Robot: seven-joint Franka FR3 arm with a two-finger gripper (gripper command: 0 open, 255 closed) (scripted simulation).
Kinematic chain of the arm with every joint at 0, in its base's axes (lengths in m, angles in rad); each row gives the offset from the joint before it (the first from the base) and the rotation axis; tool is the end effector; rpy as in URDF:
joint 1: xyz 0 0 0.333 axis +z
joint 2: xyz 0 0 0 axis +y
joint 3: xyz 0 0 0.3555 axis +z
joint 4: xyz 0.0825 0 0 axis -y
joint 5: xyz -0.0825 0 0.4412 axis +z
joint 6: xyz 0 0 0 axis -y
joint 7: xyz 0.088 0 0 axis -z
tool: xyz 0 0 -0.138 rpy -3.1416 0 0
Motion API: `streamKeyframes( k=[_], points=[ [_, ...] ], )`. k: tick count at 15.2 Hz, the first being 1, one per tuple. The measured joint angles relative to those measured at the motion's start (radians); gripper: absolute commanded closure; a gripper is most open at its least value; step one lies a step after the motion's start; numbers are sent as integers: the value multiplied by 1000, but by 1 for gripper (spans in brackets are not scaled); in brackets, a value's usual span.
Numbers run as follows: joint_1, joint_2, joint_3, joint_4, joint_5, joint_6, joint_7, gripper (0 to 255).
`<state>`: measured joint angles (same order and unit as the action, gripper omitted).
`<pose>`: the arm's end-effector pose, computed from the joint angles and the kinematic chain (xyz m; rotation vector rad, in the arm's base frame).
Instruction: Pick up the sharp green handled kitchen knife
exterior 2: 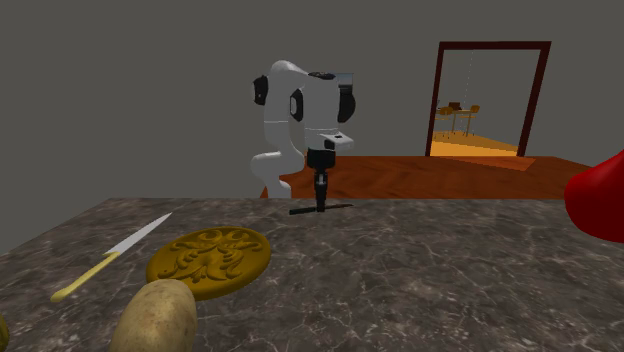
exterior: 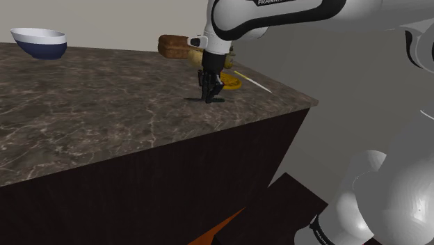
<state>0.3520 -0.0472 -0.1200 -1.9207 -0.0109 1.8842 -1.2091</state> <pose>0.5853 0.1362 0.5020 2.3504 2.0708 0.0109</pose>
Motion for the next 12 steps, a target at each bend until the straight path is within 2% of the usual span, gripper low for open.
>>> streamKeyframes(
  k=[12],
  points=[
    [2,-1,3,155,0,-156,3,255]
  ],
)
